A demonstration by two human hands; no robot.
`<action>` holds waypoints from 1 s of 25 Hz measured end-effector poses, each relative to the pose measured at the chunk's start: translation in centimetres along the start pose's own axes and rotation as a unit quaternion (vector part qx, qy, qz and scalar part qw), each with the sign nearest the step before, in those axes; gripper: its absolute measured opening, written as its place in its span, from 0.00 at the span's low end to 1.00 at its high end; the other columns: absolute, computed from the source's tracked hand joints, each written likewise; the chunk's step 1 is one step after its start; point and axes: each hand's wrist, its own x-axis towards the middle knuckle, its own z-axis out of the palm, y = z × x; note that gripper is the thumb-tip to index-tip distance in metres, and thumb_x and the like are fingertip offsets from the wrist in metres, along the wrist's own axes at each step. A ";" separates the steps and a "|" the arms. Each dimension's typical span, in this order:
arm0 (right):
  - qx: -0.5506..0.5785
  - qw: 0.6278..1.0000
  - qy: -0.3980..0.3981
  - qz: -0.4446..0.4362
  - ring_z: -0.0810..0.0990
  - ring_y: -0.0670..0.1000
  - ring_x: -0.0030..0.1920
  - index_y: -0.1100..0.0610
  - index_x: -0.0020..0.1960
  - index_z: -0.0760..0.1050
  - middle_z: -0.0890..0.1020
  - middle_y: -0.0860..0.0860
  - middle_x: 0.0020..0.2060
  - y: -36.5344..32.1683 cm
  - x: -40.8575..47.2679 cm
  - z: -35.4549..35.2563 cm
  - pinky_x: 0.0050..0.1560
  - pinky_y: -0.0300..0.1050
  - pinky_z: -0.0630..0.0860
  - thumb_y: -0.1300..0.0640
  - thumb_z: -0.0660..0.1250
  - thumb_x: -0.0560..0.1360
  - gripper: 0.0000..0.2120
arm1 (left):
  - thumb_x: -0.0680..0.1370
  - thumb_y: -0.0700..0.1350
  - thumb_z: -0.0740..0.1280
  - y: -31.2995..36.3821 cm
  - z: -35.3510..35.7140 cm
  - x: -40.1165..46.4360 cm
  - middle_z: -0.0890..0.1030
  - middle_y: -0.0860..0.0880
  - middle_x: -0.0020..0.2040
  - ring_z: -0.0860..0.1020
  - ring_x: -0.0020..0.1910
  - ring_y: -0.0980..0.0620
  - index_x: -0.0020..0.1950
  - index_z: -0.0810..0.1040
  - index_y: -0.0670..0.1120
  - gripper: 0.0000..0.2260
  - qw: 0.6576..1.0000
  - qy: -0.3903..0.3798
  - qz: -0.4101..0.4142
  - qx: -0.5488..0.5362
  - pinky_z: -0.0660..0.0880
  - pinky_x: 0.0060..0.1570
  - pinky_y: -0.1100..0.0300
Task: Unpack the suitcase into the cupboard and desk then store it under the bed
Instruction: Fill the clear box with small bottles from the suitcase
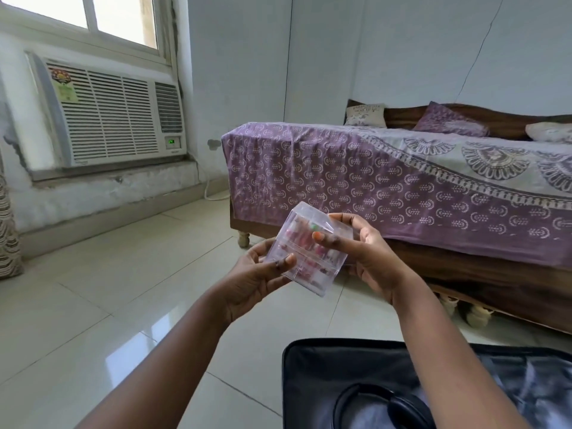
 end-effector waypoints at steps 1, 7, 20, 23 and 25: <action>-0.003 1.000 0.000 -0.005 0.82 0.52 0.51 0.51 0.62 0.70 0.81 0.52 0.55 0.1 -0.1 -0.2 0.47 0.48 0.80 0.53 0.77 0.60 0.32 | 0.47 0.43 0.85 0.1 0.1 0.1 0.82 0.40 0.52 0.82 0.51 0.44 0.67 0.69 0.39 0.51 1.000 0.005 0.009 0.004 0.81 0.43 0.57; -0.082 0.995 -0.060 -0.003 0.79 0.56 0.58 0.37 0.66 0.62 0.74 0.49 0.61 1.6 -0.4 -0.7 0.51 0.59 0.80 0.63 0.82 0.57 0.47 | 0.47 0.44 0.85 -1.0 -0.3 0.1 0.80 0.37 0.57 0.81 0.54 0.42 0.66 0.70 0.39 0.50 1.000 0.012 0.002 -0.016 0.81 0.42 0.57; -0.154 0.980 0.074 0.098 0.76 0.41 0.55 0.41 0.70 0.59 0.74 0.39 0.56 12.1 -2.5 -0.1 0.56 0.35 0.75 0.61 0.85 0.50 0.57 | 0.82 0.41 0.57 -5.8 -3.0 -2.2 0.81 0.45 0.53 0.77 0.49 0.48 0.58 0.76 0.44 0.09 0.900 0.362 -0.185 0.158 0.72 0.45 0.59; -0.100 0.979 0.118 0.134 0.77 0.43 0.56 0.49 0.66 0.62 0.77 0.44 0.55 6.6 -4.5 -0.3 0.56 0.38 0.75 0.63 0.84 0.51 0.50 | 0.81 0.40 0.59 -1.2 1.0 -4.4 0.82 0.46 0.47 0.79 0.47 0.48 0.53 0.78 0.45 0.08 0.906 0.304 -0.238 0.174 0.73 0.47 0.57; -0.100 0.974 0.150 0.139 0.80 0.45 0.54 0.52 0.59 0.68 0.80 0.47 0.53 0.7 -5.8 -1.7 0.54 0.42 0.77 0.62 0.84 0.50 0.43 | 0.79 0.38 0.60 2.8 4.4 -5.3 0.81 0.46 0.45 0.78 0.43 0.50 0.50 0.78 0.45 0.08 0.889 0.341 -0.224 0.207 0.73 0.45 0.58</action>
